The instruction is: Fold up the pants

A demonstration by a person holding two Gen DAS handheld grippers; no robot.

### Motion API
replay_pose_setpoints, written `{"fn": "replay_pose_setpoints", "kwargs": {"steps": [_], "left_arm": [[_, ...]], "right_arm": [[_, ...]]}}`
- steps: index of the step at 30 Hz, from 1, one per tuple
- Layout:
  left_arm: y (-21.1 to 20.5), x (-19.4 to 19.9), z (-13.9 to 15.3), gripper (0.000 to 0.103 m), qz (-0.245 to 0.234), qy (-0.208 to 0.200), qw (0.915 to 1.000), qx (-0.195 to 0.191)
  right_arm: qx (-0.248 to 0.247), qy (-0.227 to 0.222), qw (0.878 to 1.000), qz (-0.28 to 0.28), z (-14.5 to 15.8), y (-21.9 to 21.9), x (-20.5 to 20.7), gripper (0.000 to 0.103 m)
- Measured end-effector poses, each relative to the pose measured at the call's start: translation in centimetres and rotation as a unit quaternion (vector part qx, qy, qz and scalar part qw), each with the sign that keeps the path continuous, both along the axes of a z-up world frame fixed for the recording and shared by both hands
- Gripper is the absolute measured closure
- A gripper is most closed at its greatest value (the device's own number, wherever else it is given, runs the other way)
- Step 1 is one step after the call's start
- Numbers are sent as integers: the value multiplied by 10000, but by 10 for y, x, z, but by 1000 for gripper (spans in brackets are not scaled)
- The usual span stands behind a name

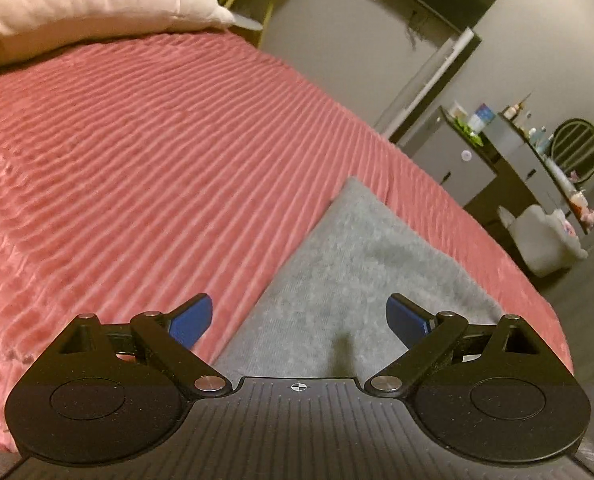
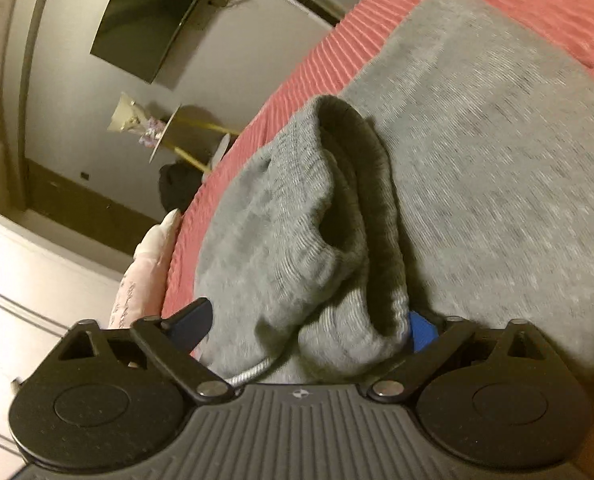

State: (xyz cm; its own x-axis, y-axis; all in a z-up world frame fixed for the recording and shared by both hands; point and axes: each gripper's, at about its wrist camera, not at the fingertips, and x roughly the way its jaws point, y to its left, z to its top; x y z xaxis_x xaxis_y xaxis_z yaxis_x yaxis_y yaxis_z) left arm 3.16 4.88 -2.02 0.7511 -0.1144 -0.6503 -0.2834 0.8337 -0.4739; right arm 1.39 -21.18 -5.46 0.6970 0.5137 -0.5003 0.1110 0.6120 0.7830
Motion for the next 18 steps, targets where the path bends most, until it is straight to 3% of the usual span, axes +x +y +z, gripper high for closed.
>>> {"fn": "replay_pose_setpoints", "kwargs": {"steps": [3,6,8,11,15,18], "left_arm": [[9,-3,-2,6,-18,-28,9998,-170],[15,2,-9,6,-94,40,9995,-315],[14,2,-10,6,-160,52,9993,-343],[11,-1,-7,6,-203,-57,9994,-281],[11,-11,0,6,-1,-389,9991,-164],[16,-12,-2,6,72,-399,9987,-325]], "right_arm": [[216,-23,9997,-120,-2,-2,0,59],[444,163,9987,-190,-10,0,6,40],[592,237,9976,-255,-12,3,13,36],[244,370,9985,-313,0,14,26,60],[-28,-333,9994,-106,48,23,32,61],[-205,-965,9950,-123,88,22,30,61]]}}
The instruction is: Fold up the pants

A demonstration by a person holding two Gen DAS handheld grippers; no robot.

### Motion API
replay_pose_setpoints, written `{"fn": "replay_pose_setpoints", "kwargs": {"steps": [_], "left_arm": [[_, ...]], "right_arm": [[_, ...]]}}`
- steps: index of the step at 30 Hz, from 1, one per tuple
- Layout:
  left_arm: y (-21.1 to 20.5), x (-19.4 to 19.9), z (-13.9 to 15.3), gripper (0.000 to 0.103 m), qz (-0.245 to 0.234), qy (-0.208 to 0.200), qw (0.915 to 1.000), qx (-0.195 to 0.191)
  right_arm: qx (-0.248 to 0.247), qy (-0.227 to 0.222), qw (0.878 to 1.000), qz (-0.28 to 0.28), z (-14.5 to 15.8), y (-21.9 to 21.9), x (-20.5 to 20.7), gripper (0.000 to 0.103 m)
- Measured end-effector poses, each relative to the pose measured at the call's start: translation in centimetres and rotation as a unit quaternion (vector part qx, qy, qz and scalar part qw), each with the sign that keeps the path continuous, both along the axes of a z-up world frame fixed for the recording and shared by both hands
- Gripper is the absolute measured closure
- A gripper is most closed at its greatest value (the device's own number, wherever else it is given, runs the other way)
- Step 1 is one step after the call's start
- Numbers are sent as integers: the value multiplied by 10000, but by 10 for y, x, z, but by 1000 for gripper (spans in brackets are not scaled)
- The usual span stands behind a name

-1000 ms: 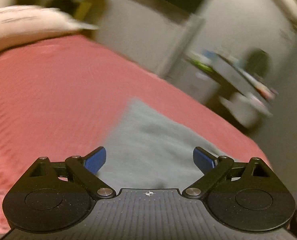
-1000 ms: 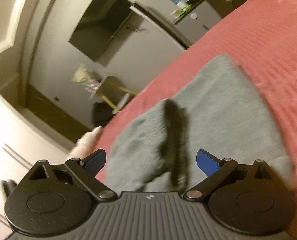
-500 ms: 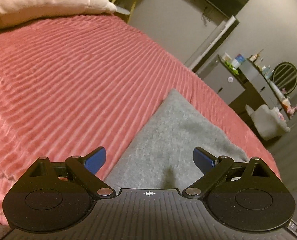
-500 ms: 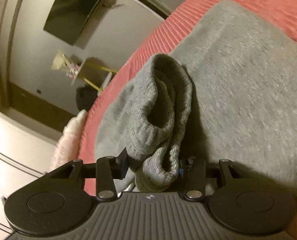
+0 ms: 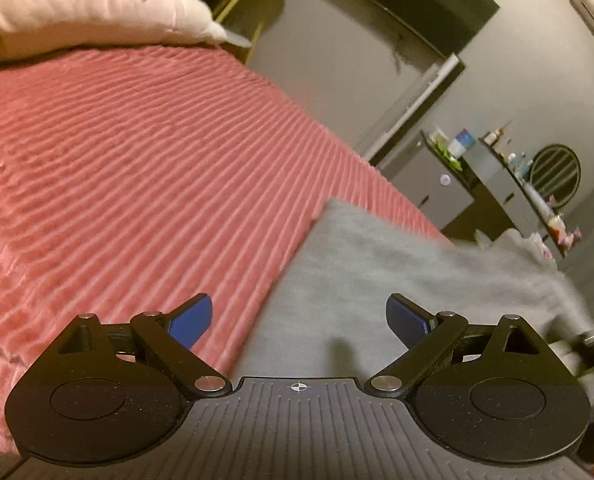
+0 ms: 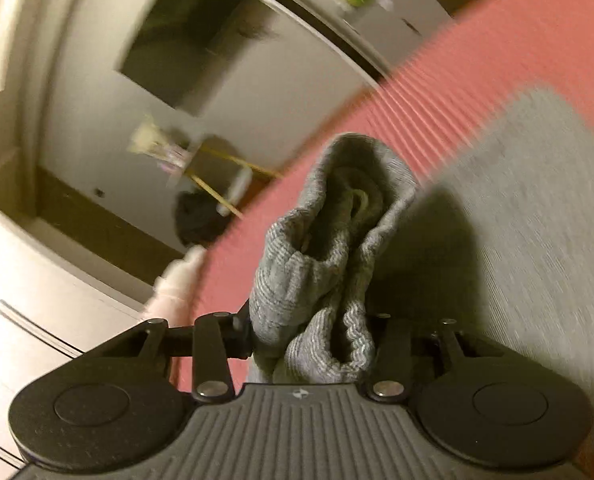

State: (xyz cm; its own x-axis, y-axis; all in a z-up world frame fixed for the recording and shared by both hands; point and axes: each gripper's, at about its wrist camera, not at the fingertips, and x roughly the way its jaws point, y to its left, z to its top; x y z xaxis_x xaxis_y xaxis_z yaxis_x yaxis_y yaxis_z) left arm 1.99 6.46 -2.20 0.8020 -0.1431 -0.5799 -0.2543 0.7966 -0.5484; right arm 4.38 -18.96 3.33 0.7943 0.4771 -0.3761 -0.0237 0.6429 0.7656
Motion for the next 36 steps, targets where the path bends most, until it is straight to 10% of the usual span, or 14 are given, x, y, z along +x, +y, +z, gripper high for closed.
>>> {"fn": "replay_pose_setpoints", "kwargs": {"steps": [5,14,18,25,34,36], "left_arm": [[0,6,-3,6,-121,129,9998,-120],[-29,14,-1,6,-987,205,9938,472],[-44,25,-7,6,-1423,597,9854,713],[-67,29,-12,6,-2121,924,9664,1117],[-58,24,21,6,-2244,1045,9632,1042],[-60,27,30,5,-2128,1073,9665,954]], "right_arm": [[-145,-521,9983,-213,30,-23,-13,61],[-66,145,9961,-864,-21,-86,-37,60],[104,762,9895,-1222,-70,-103,-46,22],[479,821,9894,-1094,-96,-108,-49,8],[530,724,9909,-1003,-102,-115,-61,7],[479,783,9902,-1048,-103,-118,-61,25]]}}
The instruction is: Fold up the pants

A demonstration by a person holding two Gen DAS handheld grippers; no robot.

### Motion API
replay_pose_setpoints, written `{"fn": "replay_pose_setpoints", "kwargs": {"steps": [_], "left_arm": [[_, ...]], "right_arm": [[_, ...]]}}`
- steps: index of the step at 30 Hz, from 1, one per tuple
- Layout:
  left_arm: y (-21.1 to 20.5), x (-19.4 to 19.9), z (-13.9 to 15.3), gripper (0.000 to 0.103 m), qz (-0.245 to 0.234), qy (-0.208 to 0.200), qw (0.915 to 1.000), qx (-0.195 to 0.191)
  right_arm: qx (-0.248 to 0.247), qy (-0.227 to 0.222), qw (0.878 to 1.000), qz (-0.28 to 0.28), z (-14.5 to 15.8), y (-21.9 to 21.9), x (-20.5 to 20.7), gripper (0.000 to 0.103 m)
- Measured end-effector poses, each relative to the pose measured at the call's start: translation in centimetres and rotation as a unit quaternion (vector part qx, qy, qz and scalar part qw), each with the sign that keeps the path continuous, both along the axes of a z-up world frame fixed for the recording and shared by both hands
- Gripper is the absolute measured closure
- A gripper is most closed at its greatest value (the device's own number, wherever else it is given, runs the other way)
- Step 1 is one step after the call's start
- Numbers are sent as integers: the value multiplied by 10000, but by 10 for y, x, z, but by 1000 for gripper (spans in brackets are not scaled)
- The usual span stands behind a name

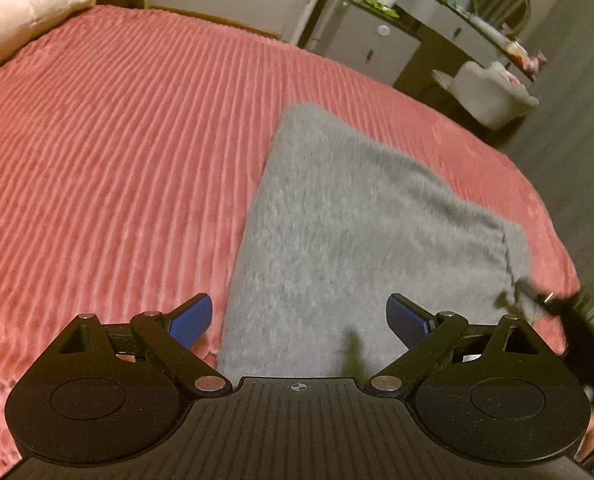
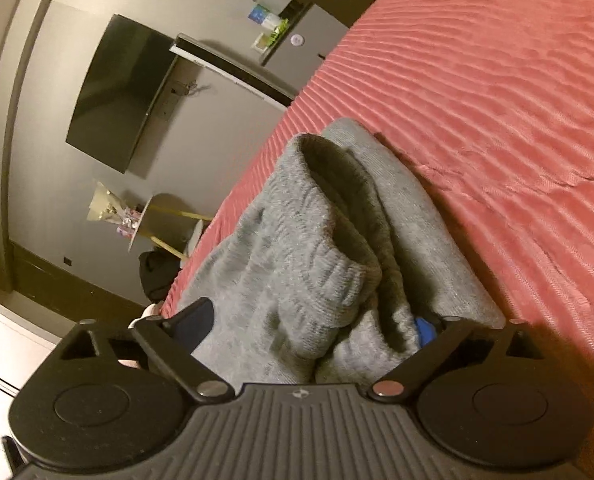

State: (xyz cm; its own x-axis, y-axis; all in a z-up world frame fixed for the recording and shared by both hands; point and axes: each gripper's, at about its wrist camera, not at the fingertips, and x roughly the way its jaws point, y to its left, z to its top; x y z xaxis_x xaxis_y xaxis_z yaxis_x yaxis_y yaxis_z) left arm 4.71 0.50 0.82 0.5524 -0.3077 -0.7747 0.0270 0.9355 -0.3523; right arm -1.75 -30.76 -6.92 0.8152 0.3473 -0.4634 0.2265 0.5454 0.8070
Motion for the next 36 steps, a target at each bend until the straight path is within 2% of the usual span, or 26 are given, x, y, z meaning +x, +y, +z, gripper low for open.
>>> {"fn": "replay_pose_setpoints", "kwargs": {"steps": [1,2,5,7,8,9,10,12,13,14,15,17,20,25,30,34,35,36], "left_arm": [[0,2,2,5,52,3,10000,-75],[0,3,2,5,100,-5,9998,-179],[-1,7,-10,5,114,-6,9992,-395],[-1,6,-22,5,135,-87,9991,-391],[-2,6,-29,5,158,-155,9992,-347],[-3,6,-33,5,180,-183,9992,-322],[-4,7,-37,5,186,-202,9992,-292],[-9,10,-41,5,143,-257,9994,-162],[-9,11,-42,5,143,-275,9994,-136],[-8,12,-42,5,152,-280,9994,-164],[-7,12,-43,5,189,-282,9991,-247],[-3,13,-45,5,331,-269,9985,-347],[1,13,-47,5,466,-262,9974,-486],[-3,12,-48,5,442,-293,9979,-359],[-12,11,-49,5,319,-330,9989,-100],[-18,10,-49,5,266,-337,9990,108],[-20,10,-49,5,251,-344,9990,155],[-22,10,-49,5,235,-349,9989,188]], "right_arm": [[-54,53,10000,-9,-1,-2,-1,36],[-19,96,10000,-5,-2,-4,-2,58],[349,21,9994,46,-5,-11,-2,55],[564,-49,9984,66,-6,-12,-2,44],[702,-100,9974,113,-8,-12,0,33],[765,-100,9969,152,-9,-11,4,27],[791,-20,9967,181,-11,-9,8,26],[615,122,9979,154,-9,-2,15,27],[413,183,9989,138,-6,2,17,32],[158,277,9994,147,-1,6,20,54],[-13,308,9993,199,1,9,22,60],[-158,283,9992,236,13,10,25,61],[-299,-162,9990,282,42,13,23,61],[-597,-662,9950,452,75,13,21,61],[-857,-612,9935,429,72,1,8,61],[-915,-262,9944,455,56,-8,2,59],[-953,-122,9944,437,51,-10,2,55],[-980,-9,9946,349,48,-14,2,43]]}}
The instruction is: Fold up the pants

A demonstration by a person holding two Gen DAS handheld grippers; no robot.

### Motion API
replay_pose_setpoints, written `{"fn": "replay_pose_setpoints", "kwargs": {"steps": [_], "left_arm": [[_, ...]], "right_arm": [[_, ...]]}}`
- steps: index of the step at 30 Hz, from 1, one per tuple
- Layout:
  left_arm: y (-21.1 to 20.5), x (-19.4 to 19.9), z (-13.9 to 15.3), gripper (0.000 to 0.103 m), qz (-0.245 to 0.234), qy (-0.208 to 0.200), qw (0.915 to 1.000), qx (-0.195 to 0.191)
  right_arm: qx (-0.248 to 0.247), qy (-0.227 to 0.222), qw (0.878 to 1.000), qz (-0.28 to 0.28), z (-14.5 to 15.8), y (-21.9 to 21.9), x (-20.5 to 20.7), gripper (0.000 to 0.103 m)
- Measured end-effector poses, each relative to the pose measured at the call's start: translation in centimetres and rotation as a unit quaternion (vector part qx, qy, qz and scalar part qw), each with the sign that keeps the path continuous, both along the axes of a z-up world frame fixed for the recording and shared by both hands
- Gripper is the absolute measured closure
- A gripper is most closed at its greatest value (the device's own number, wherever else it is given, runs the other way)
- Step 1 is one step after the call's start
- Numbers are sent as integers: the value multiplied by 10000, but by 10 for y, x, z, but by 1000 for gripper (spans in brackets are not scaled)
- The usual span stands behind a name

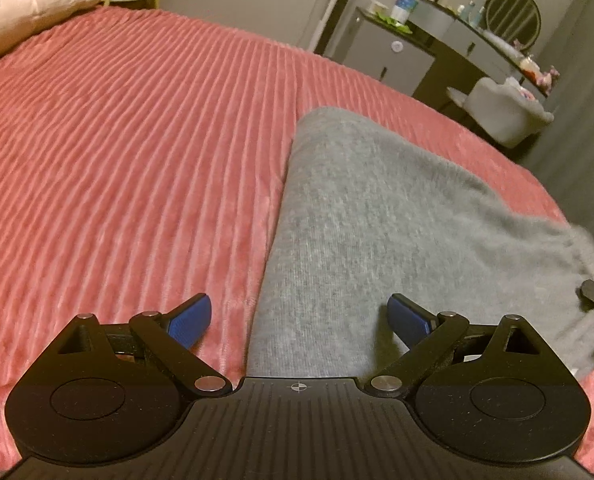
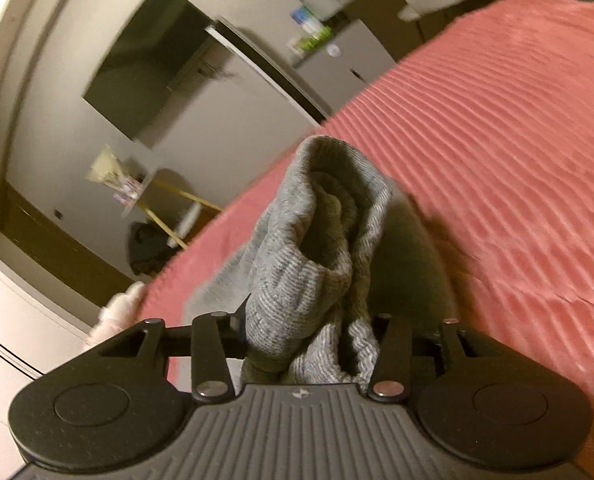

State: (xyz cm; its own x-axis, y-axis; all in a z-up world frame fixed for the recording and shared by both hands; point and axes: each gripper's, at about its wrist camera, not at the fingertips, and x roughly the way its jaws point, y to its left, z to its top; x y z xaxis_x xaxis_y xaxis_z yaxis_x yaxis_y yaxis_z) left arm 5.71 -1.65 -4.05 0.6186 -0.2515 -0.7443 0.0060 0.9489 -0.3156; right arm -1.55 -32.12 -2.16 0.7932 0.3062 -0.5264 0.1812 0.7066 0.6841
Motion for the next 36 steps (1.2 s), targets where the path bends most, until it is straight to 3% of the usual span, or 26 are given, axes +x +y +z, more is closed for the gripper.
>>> {"fn": "replay_pose_setpoints", "kwargs": {"steps": [3,8,12,15,21,26,30,32,36], "left_arm": [[-2,-1,-1,5,-42,-10,10000,63],[-4,0,-2,5,-127,9,9998,147],[-6,3,-2,5,-165,48,9998,80],[-1,2,-2,5,-306,53,9993,-224],[7,7,-4,5,-346,154,9971,-661],[13,20,-18,5,-382,621,9869,-1441],[15,26,-24,6,-511,826,9801,-1732],[14,28,-25,15,-664,869,9767,-1847],[8,33,-32,57,-652,1066,9815,-1451]], "right_arm": [[-88,52,9989,-455,-5,-14,-10,23],[-47,126,9996,-236,-10,-14,-11,17],[-156,469,9988,-63,-24,-5,-5,15],[-143,745,9971,3,-35,-3,-2,13],[282,834,9961,-113,-45,-11,-8,8],[514,788,9955,-122,-50,-16,-10,7],[604,790,9949,-143,-55,-21,-12,6],[609,780,9950,-146,-55,-22,-13,5],[602,776,9951,-148,-54,-22,-13,5]]}}
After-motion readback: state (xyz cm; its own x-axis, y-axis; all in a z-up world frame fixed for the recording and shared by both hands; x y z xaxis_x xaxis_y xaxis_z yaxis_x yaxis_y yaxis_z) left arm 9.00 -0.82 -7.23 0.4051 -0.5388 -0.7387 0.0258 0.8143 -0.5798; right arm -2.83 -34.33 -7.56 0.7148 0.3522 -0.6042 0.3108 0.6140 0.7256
